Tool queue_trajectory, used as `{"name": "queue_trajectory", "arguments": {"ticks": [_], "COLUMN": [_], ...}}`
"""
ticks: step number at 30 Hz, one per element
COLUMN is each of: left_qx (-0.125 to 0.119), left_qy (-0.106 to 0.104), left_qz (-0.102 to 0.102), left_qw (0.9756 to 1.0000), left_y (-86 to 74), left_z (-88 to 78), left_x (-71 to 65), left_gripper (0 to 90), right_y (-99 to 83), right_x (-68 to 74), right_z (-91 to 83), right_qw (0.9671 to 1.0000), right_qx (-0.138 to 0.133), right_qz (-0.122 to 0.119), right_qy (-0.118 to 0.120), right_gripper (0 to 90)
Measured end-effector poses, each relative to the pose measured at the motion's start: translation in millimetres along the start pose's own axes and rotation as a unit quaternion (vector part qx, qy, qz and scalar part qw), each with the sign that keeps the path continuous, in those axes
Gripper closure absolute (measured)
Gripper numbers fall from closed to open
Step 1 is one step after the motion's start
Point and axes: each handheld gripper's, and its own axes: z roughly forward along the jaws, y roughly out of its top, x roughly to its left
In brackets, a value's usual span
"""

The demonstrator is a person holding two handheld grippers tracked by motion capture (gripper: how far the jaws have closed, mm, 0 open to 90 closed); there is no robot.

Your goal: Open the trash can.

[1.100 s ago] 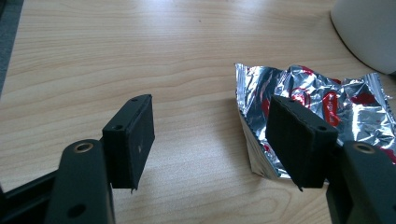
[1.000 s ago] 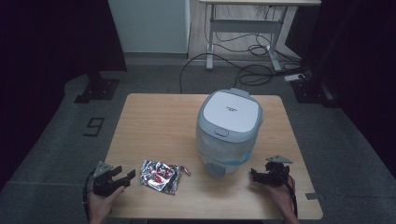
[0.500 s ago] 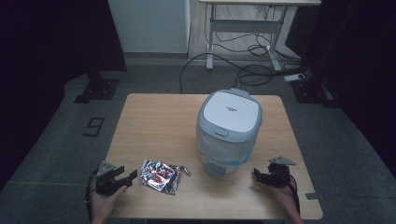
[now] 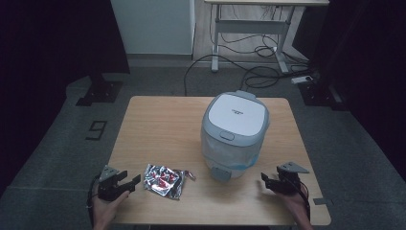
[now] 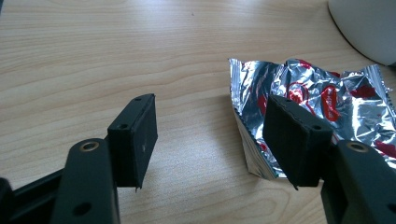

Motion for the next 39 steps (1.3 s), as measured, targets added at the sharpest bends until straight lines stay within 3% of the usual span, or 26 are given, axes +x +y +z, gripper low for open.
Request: {"name": "queue_trajectory", "arguments": {"ticks": [4,8,13,15,23,29,33,39], "left_qx": [0.001,0.002,0.004,0.004,0.002,0.003,0.003,0.004], "left_qy": [0.001,0.001,0.000,0.000,-0.001,-0.001,-0.002,-0.003], "left_qz": [0.002,0.003,0.006,0.005,0.004,0.004,0.004,0.005], "left_qw": [1.0000,1.0000,1.0000,1.0000,1.0000,1.0000,1.0000,1.0000], "left_y": [-0.2,-0.2,0.0,0.0,0.3,0.3,0.4,0.7], "left_z": [0.2,0.6,1.3,1.3,0.7,0.9,1.0,1.6], "left_x": [-0.9,-1.5,-1.4,-1.1,-0.8,-0.6,-0.6,-1.0], "left_gripper": [35.8,35.9,36.3,36.5,36.5,36.7,36.8,37.0], "right_y": [1.1,1.6,3.2,4.7,8.6,11.7,13.8,16.4], "right_x": [1.3,3.3,5.3,8.2,17.7,25.1,28.6,36.0], "right_z": [-4.8,-13.9,-19.7,-24.1,-30.2,-33.8,-33.6,-31.4], "right_qw": [0.9999,0.9993,0.9986,0.9977,0.9939,0.9912,0.9879,0.9849], "right_qx": [-0.010,-0.033,-0.046,-0.054,-0.063,-0.074,-0.078,-0.081], "right_qz": [-0.001,-0.011,-0.020,-0.026,-0.048,-0.059,-0.059,-0.059], "right_qy": [0.009,0.017,0.019,0.033,0.076,0.092,0.120,0.141], "right_gripper": [29.5,46.7,58.2,68.4,89.0,89.6,89.6,89.6]}}
